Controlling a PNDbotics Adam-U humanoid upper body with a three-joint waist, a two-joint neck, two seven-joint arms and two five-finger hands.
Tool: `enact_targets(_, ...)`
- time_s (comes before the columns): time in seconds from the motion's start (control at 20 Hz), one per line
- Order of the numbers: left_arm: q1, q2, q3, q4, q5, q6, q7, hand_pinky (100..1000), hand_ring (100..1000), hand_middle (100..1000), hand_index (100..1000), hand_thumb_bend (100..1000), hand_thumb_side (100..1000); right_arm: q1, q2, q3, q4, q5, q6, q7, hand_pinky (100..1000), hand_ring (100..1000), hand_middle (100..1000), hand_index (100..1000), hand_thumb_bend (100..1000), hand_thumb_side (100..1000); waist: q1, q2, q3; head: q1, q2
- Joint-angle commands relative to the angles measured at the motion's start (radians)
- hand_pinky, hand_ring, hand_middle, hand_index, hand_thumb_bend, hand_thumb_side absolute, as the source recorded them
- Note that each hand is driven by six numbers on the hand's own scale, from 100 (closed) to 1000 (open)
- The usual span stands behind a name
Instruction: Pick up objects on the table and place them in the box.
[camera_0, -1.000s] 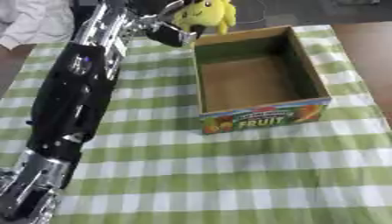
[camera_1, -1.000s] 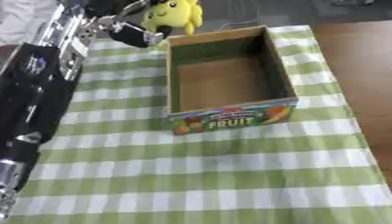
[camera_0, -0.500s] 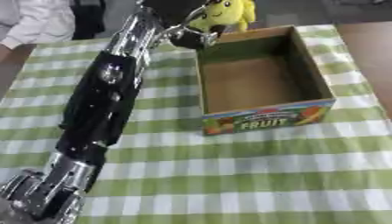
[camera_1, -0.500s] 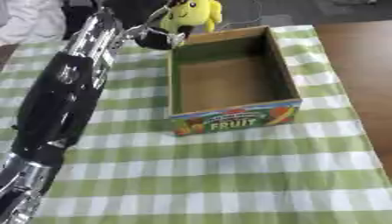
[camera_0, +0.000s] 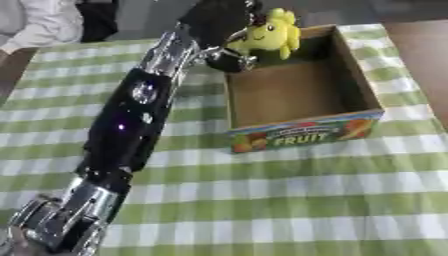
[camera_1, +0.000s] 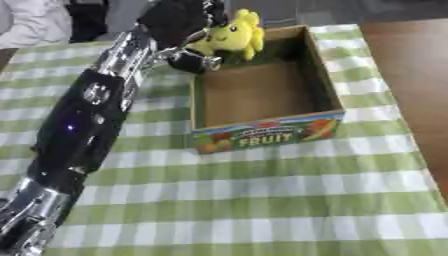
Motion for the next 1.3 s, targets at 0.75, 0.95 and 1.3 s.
enact_targets(0.75,0.004,-0.021,-0.014,0.078,-0.113,-0.084,0.01,798,809,718,813,100,460,-0.014,-0.003,0.001,-0.019,-0.01,0.002,0.004,802,837,529,862,100,574,-0.005,-0.013,-0.003,0.006,0.003)
enact_targets(0.95,0.015,-0.02,-0.014,0.081,-0.139,-0.098,-0.026,831,867,793,887,235,526,-0.013,-0.003,-0.002,-0.019,-0.011,0.003,0.001,802,835,528,860,100,575,-0.01,-0.015,-0.001,0.001,0.015)
enact_targets(1.3,0.029,-0.019,-0.011,0.073,-0.166,-0.084,-0.056,876,927,858,934,520,688,-0.014,-0.001,-0.004,-0.019,-0.013,0.002,-0.003,801,834,527,859,100,574,-0.02,-0.019,0.0,0.005,0.034)
